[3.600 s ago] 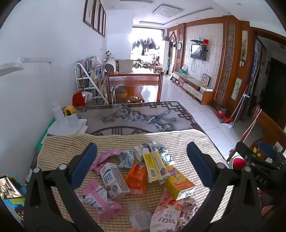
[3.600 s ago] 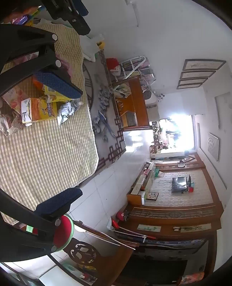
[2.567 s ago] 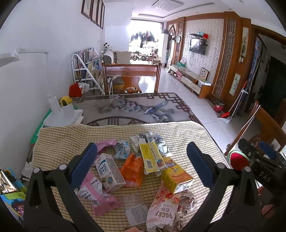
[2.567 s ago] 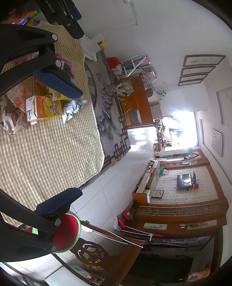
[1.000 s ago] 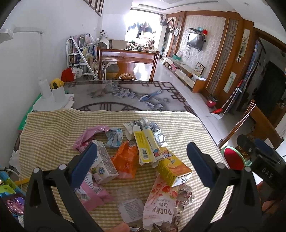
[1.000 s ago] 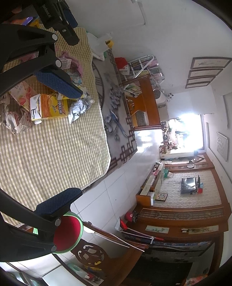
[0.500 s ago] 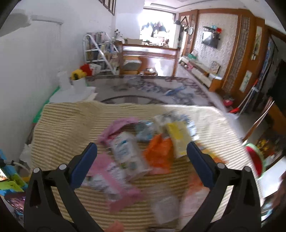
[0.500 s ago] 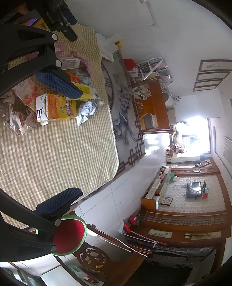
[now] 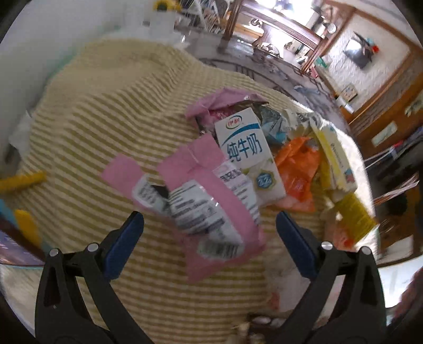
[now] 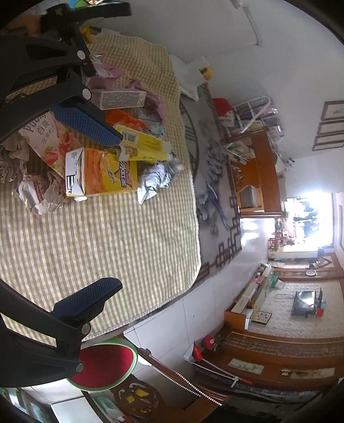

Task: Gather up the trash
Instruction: 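Grasp the pink snack wrapper with left gripper while right grasps orange iced-tea carton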

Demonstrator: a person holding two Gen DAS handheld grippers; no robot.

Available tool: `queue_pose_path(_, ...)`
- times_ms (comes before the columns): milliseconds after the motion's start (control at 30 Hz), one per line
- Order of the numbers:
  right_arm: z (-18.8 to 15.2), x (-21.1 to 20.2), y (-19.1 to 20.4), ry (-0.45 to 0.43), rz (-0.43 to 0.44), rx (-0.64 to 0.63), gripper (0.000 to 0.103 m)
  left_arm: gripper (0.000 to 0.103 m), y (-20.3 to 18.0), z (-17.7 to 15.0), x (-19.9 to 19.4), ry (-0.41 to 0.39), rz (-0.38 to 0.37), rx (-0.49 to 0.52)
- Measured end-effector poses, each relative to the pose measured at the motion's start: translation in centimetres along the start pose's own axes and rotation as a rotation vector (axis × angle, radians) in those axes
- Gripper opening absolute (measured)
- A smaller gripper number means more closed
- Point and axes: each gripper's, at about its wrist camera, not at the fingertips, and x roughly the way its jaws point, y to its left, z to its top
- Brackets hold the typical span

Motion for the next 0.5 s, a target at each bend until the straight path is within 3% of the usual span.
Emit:
queue_pose_path(67, 0.1, 0.5, 0.0, 0.017, 0.007, 0.001, 0.096, 0.098, 0.7, 0.4, 1.2, 0.054, -0.069, -0.070)
queue_pose_path(133, 0.3, 1.4, 0.0, 0.042, 0.016, 0.001, 0.096, 0.087, 1.1, 0.5, 2.7, 0.111, -0.098, -0.120)
queue_pose_path(167, 0.3, 1.7, 0.1, 0.056, 0.020, 0.000, 0.096, 0.073, 1.2, 0.6, 3.2, 0.129, -0.088, -0.130)
queue_pose_path(200, 0.4, 2.2, 0.1, 0.075, 0.029, -0.001, 0.096, 0.071, 1.4, 0.5, 3.4, 0.132, -0.088, -0.135)
queue_pose_path(300, 0.4, 4.3, 0.2, 0.167, 0.068, 0.010, 0.096, 0.051, 1.0, 0.5, 2.5, 0.092, -0.089, -0.100)
queue_pose_path(500, -0.2, 7.8, 1.4, 0.330, 0.150, 0.027, 0.096, 0.046, -0.5, 0.3, -0.3, 0.001, -0.079, -0.004)
